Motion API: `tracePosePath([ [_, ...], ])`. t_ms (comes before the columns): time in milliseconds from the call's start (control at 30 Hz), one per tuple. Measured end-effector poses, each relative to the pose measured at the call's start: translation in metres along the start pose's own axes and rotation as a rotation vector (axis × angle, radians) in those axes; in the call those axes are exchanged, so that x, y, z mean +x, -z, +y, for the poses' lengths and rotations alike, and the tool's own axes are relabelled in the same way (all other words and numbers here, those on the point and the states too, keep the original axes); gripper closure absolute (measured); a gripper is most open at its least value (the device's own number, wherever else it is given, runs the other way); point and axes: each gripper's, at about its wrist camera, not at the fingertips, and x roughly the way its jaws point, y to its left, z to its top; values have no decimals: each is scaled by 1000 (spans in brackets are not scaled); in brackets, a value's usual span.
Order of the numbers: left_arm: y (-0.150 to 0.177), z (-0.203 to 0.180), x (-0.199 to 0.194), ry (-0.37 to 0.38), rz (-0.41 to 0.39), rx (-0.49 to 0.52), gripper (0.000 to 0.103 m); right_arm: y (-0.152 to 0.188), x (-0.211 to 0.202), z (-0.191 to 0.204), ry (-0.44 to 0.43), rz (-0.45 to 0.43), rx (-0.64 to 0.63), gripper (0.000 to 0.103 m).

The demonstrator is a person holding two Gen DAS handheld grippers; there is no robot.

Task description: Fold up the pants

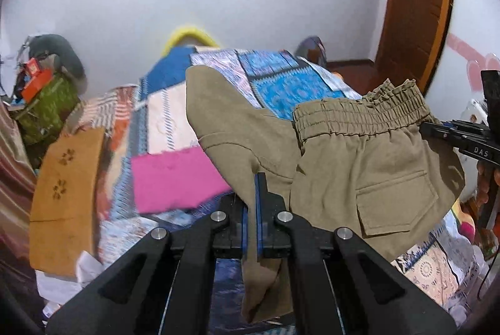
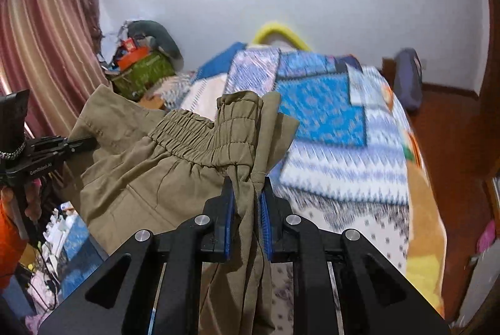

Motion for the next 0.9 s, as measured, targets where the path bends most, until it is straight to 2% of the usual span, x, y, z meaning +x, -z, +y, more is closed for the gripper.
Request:
tracePosePath([
  [233,-25,55,2,-58,-28,-69,99,-45,26,37,-28,-52,-57,90],
  [467,-37,120,31,-98,-47,-164,99,-75,73,65,-64,-78,-72,90],
  [667,-29,163,80,-120,14,-208,99,-86,130,82,-82,-40,-87,90],
  [900,5,200,163,-105,146,-269,99,-79,196,82,-83,53,-87,90],
])
